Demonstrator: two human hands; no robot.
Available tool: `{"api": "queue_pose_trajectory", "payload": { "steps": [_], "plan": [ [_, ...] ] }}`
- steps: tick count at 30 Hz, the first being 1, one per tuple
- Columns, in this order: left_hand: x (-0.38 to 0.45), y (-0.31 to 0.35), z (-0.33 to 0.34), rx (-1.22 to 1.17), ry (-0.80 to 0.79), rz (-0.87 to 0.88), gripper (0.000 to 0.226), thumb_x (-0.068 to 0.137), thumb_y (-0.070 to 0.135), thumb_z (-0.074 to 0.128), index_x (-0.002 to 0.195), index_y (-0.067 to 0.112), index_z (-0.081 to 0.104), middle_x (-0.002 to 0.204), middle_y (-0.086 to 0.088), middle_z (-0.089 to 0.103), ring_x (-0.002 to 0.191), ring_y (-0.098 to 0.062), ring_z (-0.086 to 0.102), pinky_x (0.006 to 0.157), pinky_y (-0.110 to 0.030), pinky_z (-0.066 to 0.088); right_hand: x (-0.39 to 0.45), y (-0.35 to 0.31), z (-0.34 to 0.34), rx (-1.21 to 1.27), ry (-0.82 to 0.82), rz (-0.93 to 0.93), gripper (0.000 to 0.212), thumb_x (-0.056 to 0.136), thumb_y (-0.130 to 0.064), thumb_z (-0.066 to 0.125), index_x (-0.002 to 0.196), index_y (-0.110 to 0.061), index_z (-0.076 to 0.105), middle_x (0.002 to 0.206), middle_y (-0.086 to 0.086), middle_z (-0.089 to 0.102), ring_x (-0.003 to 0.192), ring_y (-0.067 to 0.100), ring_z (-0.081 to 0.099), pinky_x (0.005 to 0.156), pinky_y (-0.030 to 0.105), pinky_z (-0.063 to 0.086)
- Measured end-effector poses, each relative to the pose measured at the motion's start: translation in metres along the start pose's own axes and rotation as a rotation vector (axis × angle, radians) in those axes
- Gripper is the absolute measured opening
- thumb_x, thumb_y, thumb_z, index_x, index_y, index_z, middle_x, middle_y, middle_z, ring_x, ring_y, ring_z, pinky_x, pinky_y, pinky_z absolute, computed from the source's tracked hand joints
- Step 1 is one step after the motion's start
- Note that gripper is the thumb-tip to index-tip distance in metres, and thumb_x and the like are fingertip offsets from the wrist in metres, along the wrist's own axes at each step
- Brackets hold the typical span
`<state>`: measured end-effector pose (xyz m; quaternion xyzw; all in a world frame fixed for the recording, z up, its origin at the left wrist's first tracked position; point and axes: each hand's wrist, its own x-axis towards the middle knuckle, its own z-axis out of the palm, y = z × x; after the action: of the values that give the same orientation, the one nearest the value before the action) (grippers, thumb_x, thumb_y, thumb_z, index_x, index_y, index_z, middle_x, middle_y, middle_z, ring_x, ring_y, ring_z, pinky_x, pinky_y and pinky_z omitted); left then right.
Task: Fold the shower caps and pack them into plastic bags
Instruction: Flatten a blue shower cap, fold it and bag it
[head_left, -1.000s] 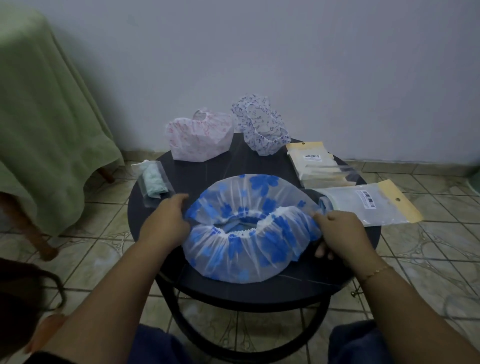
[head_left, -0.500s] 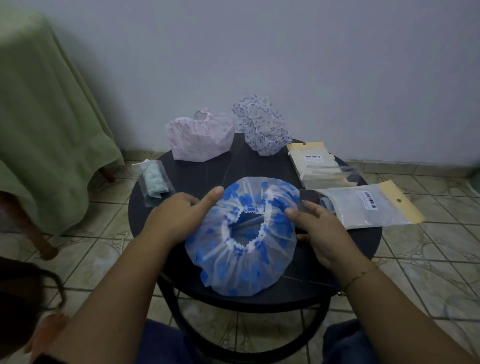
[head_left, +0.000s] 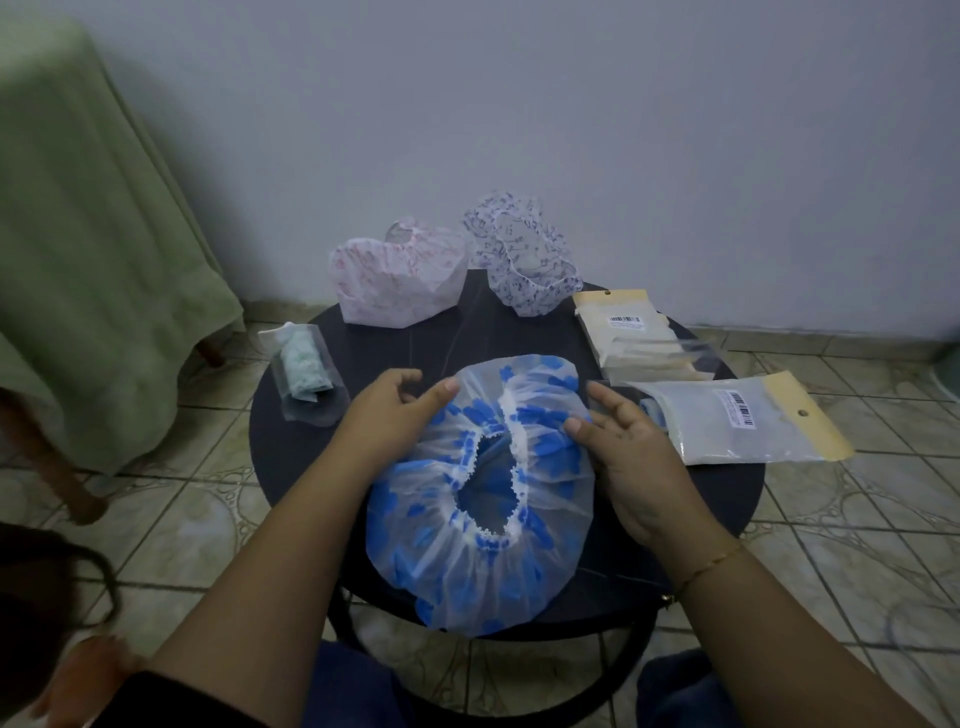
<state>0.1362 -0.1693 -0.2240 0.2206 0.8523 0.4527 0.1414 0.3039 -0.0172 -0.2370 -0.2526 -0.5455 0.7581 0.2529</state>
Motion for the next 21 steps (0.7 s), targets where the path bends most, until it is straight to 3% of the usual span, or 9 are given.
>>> {"api": "queue_pose_trajectory", "payload": {
  "steps": [3, 5, 8, 12, 16, 18, 21],
  "plan": [
    [0.004, -0.005, 0.002, 0.106, -0.105, -0.073, 0.079, 0.078, 0.061, 0.06, 0.14, 0.017, 0.04, 0.12, -0.002, 0.058, 0.106, -0.017, 0.058, 0.089, -0.031, 0.046, -0.001, 0.001, -0.002, 0.092, -0.031, 0.048, 0.049, 0.084, -0.006, 0.062, 0.128, -0.02, 0.046, 0.114, 0.004, 0.065, 0.101, 0.018, 0.065, 0.083, 0.033, 0.054],
    [0.005, -0.006, 0.002, 0.094, -0.158, -0.084, 0.063, 0.08, 0.052, 0.066, 0.13, 0.017, 0.053, 0.119, -0.001, 0.061, 0.1, -0.013, 0.058, 0.083, -0.026, 0.044, -0.001, 0.001, -0.003, 0.131, -0.063, 0.085, 0.057, 0.08, -0.008, 0.065, 0.132, -0.018, 0.042, 0.118, 0.006, 0.063, 0.104, 0.019, 0.063, 0.086, 0.035, 0.052],
    [0.006, -0.009, 0.002, -0.012, -0.129, -0.053, 0.016, 0.082, 0.032, 0.071, 0.084, 0.016, 0.071, 0.089, -0.002, 0.071, 0.073, -0.011, 0.061, 0.071, -0.03, 0.05, -0.002, 0.003, -0.005, 0.105, -0.062, 0.174, 0.071, 0.074, -0.007, 0.069, 0.137, -0.015, 0.037, 0.123, 0.01, 0.06, 0.103, 0.023, 0.063, 0.083, 0.039, 0.053],
    [0.007, -0.005, 0.002, -0.071, -0.045, -0.079, 0.018, 0.087, 0.025, 0.065, 0.072, 0.014, 0.062, 0.072, -0.001, 0.063, 0.065, -0.014, 0.055, 0.061, -0.026, 0.045, -0.002, 0.006, -0.005, 0.009, -0.031, 0.292, 0.085, 0.059, -0.018, 0.081, 0.134, -0.002, 0.045, 0.122, 0.018, 0.061, 0.099, 0.03, 0.066, 0.075, 0.039, 0.057],
    [0.009, 0.002, 0.002, -0.081, 0.066, -0.107, 0.015, 0.091, 0.02, 0.043, 0.08, 0.012, 0.048, 0.07, -0.002, 0.045, 0.062, -0.015, 0.042, 0.057, -0.031, 0.032, -0.004, 0.004, -0.008, -0.061, -0.024, 0.311, 0.045, 0.079, -0.018, 0.069, 0.117, 0.005, 0.059, 0.106, 0.021, 0.068, 0.092, 0.03, 0.067, 0.074, 0.039, 0.058],
    [0.011, 0.002, 0.002, -0.135, 0.131, -0.16, 0.017, 0.091, 0.022, 0.038, 0.078, 0.013, 0.045, 0.073, -0.003, 0.046, 0.063, -0.016, 0.041, 0.056, -0.033, 0.03, -0.006, 0.001, -0.009, -0.089, -0.047, 0.319, 0.039, 0.079, -0.021, 0.067, 0.107, 0.006, 0.065, 0.101, 0.021, 0.07, 0.089, 0.031, 0.068, 0.077, 0.041, 0.057],
    [0.009, 0.002, 0.002, -0.212, 0.133, -0.177, 0.027, 0.094, 0.036, 0.039, 0.078, 0.016, 0.046, 0.079, -0.002, 0.05, 0.068, -0.015, 0.045, 0.061, -0.033, 0.033, -0.007, -0.002, -0.008, -0.123, -0.008, 0.305, 0.034, 0.082, -0.022, 0.067, 0.1, 0.006, 0.067, 0.091, 0.019, 0.072, 0.074, 0.027, 0.069, 0.067, 0.037, 0.058]
  ]
}}
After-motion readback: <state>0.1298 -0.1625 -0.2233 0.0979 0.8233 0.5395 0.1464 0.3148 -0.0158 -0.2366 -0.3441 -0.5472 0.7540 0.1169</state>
